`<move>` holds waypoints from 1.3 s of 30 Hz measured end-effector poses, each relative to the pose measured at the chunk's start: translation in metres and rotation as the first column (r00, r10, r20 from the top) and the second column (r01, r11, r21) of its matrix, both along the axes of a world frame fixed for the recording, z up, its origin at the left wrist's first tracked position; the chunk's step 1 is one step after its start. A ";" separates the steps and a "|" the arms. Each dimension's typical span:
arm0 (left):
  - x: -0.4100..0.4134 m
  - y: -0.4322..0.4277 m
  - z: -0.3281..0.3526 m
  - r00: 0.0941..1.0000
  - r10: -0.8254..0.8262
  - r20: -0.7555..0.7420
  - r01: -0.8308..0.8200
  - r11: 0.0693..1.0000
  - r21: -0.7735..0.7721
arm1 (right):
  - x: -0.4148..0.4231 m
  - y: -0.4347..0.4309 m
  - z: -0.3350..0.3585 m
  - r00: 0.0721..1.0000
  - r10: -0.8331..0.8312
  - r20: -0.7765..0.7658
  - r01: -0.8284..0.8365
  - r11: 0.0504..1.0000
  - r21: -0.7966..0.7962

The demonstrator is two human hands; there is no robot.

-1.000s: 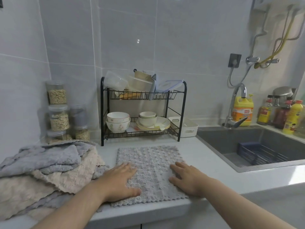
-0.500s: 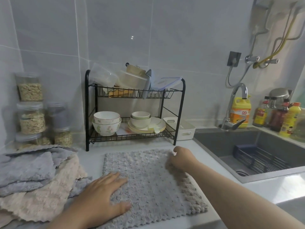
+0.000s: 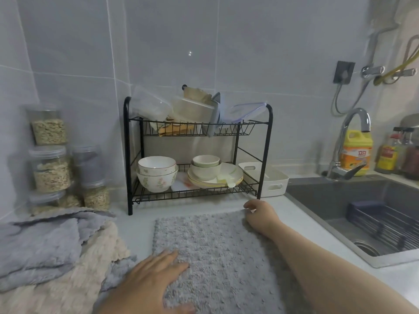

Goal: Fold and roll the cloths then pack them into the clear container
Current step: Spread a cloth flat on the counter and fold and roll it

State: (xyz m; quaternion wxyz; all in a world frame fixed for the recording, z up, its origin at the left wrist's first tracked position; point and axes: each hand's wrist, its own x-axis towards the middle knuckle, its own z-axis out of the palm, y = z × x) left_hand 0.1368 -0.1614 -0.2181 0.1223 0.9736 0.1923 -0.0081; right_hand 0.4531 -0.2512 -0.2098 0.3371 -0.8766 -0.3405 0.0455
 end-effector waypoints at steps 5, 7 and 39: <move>0.008 0.003 0.031 0.949 0.215 0.231 -0.195 0.975 -0.107 | 0.011 0.008 -0.002 0.999 0.032 0.039 -0.027 0.991 -0.127; 0.030 0.033 0.045 0.887 0.352 0.299 -0.343 0.935 -0.084 | 0.018 0.013 -0.003 0.998 0.035 0.054 -0.025 0.984 -0.176; 0.003 0.020 0.061 0.743 0.369 0.558 -0.354 0.925 -0.140 | -0.041 -0.105 0.045 0.992 -0.030 -0.123 0.079 0.905 0.418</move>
